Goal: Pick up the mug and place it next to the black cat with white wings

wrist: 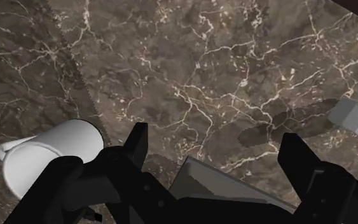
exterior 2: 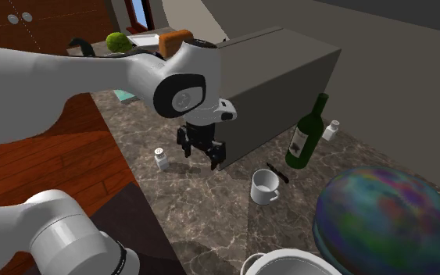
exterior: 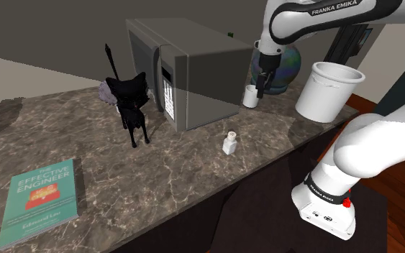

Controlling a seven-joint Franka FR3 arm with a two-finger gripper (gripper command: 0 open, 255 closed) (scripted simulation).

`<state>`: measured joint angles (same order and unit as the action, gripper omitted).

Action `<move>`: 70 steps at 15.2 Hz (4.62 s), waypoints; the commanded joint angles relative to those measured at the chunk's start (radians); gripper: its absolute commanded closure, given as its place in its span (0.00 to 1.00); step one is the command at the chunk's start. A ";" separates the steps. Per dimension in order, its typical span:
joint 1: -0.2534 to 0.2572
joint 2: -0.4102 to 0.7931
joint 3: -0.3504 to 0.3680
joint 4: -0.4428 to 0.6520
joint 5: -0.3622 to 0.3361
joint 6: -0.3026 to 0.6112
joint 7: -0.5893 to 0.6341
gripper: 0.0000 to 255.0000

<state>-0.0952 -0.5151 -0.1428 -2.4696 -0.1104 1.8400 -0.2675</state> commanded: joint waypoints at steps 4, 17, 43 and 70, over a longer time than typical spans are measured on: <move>-0.022 0.145 -0.060 0.053 -0.036 0.135 -0.079 0.00; -0.055 0.473 -0.156 0.212 -0.013 0.380 -0.241 0.00; -0.056 0.477 -0.160 0.209 -0.012 0.388 -0.245 1.00; -0.049 0.358 -0.143 0.457 -0.025 0.025 -0.253 1.00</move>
<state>-0.1445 -0.1540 -0.2866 -2.0262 -0.1356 1.8807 -0.5202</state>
